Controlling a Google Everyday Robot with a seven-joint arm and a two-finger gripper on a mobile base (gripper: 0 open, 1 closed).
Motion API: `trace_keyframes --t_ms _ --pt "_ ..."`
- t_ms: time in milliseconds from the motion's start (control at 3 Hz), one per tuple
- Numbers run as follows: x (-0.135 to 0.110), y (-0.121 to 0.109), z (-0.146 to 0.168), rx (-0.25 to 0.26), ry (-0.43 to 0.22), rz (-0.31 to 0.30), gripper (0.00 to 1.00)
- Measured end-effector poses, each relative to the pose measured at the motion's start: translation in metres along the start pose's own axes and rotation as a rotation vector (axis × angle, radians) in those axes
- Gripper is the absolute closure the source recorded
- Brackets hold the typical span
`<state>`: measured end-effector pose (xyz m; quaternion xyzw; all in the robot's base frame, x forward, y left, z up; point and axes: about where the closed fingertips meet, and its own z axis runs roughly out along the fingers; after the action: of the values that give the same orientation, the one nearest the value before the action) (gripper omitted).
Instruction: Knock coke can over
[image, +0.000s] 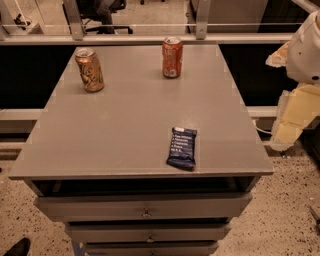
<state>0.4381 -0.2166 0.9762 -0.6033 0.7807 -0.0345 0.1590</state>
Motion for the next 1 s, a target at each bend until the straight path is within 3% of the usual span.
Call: trace_keyframes --t_ms 333,667,1000 --pt "0.0 0.0 0.0 0.0 0.0 0.0 0.0" --pt "-0.008 -0.029 0.019 0.034 -0.044 0.005 0.0" --pt "-0.027 -0.085 0.048 0.096 -0.148 0.021 0.0"
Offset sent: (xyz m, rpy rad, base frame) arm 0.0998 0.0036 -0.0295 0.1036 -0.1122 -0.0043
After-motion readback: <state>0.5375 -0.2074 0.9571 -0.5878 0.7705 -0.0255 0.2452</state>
